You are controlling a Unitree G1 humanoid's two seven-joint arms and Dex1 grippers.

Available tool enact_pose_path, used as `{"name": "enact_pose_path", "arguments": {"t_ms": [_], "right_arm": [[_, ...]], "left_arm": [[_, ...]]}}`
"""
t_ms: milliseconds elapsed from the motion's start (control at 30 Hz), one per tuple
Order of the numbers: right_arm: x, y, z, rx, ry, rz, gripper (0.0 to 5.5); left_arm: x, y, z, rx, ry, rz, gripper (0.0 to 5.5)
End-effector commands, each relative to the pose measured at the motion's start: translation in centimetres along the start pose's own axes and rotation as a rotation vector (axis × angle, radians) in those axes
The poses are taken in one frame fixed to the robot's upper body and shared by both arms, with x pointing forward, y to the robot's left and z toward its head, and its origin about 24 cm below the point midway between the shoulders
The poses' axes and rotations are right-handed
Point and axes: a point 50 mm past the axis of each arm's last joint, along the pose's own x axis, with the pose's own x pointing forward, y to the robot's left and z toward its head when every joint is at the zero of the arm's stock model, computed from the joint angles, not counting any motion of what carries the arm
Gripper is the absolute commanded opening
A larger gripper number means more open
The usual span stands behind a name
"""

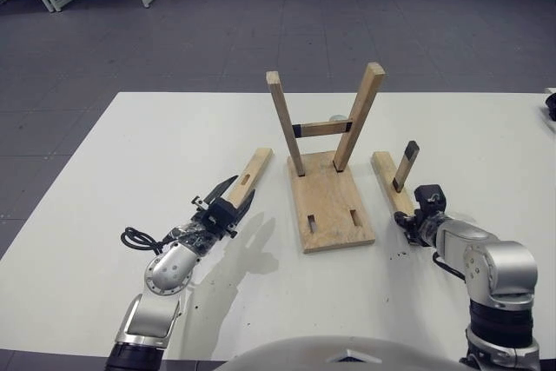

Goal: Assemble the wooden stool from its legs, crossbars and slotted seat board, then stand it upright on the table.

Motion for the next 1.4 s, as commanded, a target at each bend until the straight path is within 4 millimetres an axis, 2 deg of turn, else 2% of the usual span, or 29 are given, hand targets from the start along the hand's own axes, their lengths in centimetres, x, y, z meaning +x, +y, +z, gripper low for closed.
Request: {"name": "enact_pose_path", "arguments": {"t_ms": [33,100,200,267,367,467,600,667,767,833,1000,1267,1400], "right_arm": [[0.0,-1.7,3.8,0.023,-0.233,-0.035,2.0],[-1.0,-2.3,7.7,0.05,-0.448,-0.018,2.0],[-3.0,-2.0,12.0,0.072,-0.694,0.092,2.0],[-5.1,-1.9,14.5,0.092,-0.837,0.202,2.0],[-8.0,-1.5,16.8,0.07,-0.973,0.351,2.0],[-10.1,-0.3,18.1,0.063,-0.982,0.597,2.0],[-12.4,0.5,18.5,0.064,-0.929,0.926,2.0],[-12.7,1.4,18.1,0.041,-0.855,1.113,2.0],[-12.3,3.2,17.1,0.034,-0.732,1.396,2.0],[-11.9,4.3,16.4,0.024,-0.658,1.503,2.0],[-11.4,5.9,15.2,-0.018,-0.529,1.642,2.0],[-10.4,8.0,13.4,-0.063,-0.39,1.701,2.0],[-10.2,8.0,12.8,-0.095,-0.35,1.679,2.0]], "left_arm": [[0.4,1.4,0.9,-0.053,-0.035,0.069,2.21],[0.6,2.6,1.9,-0.182,-0.088,0.142,2.21],[1.4,4.1,3.8,-0.491,-0.201,0.208,2.21],[2.3,5.0,6.4,-0.718,-0.318,0.17,2.48],[2.9,5.7,10.0,-0.925,-0.448,0.056,2.91],[3.0,6.5,13.3,-1.07,-0.555,-0.044,3.38],[3.1,7.1,16.2,-1.205,-0.64,-0.224,4.04],[2.9,6.5,17.2,-1.249,-0.637,-0.353,4.11],[2.8,5.3,17.5,-1.279,-0.583,-0.529,4.11],[3.0,4.8,17.4,-1.3,-0.531,-0.592,4.3],[3.6,4.7,17.4,-1.343,-0.472,-0.665,4.92],[3.5,4.6,18.0,-1.311,-0.436,-0.8,4.92],[3.4,4.9,17.6,-1.267,-0.399,-0.82,4.37]]}}
